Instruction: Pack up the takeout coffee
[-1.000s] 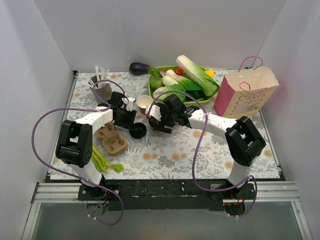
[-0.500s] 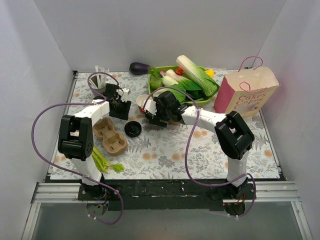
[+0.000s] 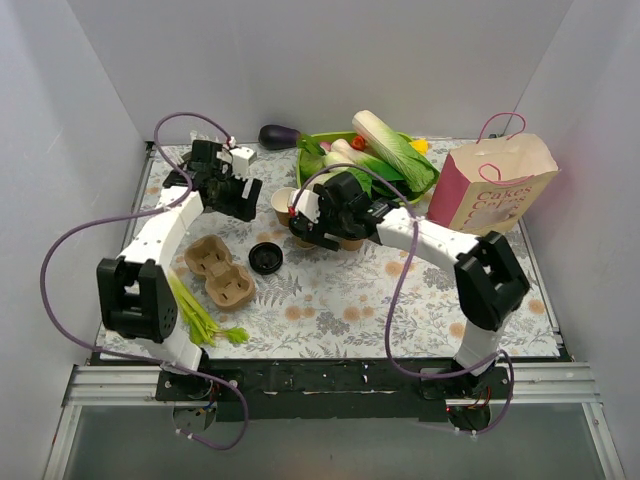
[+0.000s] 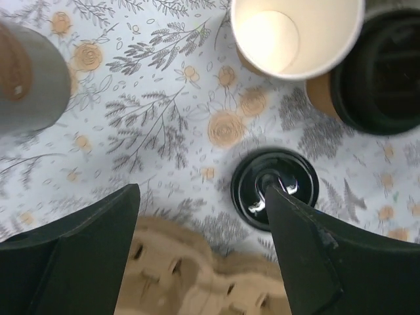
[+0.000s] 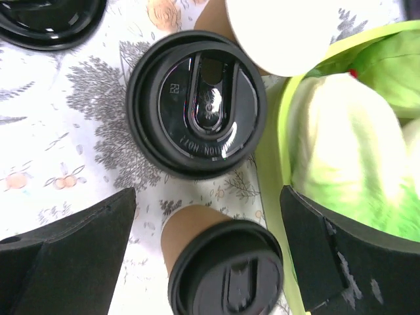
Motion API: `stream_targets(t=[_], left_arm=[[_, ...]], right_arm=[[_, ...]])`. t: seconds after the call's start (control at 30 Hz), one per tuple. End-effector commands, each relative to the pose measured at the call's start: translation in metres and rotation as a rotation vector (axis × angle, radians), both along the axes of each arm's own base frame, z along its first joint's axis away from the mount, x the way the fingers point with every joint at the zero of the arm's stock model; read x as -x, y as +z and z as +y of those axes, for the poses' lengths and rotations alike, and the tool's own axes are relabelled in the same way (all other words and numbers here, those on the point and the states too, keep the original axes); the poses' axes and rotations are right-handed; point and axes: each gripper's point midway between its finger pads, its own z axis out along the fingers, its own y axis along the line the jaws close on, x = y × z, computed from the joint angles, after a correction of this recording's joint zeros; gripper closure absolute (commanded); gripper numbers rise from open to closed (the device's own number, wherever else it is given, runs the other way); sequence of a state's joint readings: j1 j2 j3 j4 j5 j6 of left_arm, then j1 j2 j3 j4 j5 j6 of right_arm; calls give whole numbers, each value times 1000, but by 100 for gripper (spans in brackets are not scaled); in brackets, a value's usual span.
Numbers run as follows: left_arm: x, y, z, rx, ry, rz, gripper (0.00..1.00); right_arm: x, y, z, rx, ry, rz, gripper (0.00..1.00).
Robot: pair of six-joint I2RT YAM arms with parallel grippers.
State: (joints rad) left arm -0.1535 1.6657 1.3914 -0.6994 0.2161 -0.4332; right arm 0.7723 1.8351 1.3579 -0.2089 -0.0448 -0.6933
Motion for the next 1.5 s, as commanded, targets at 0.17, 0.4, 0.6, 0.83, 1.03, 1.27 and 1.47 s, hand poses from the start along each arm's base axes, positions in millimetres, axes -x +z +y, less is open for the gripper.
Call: stream_targets(t=[0.17,0.4,0.6,0.83,1.03,1.27,1.47], left_arm=[[145,34,46,-164,-266,161,24],[158,7,62,-197,-140,311,29],[136,-4,66,-168,90,386,37],[131,-16,72,-163,222,486,42],[136,-26,72,-139,318,552,41],[127,-28,68,-116,312,573,46],[118,-34,64,-98,311,587,47]], right_arm=[[66,78,-39,-130,30,86,2],[87,73,-62,-152,-32,190,2],[86,72,-67,-152,-45,193,3],[84,79,-61,-175,-43,205,4],[83,81,-59,-179,-41,207,4],[79,80,-54,-184,-38,210,5],[79,80,-51,-185,-28,217,5]])
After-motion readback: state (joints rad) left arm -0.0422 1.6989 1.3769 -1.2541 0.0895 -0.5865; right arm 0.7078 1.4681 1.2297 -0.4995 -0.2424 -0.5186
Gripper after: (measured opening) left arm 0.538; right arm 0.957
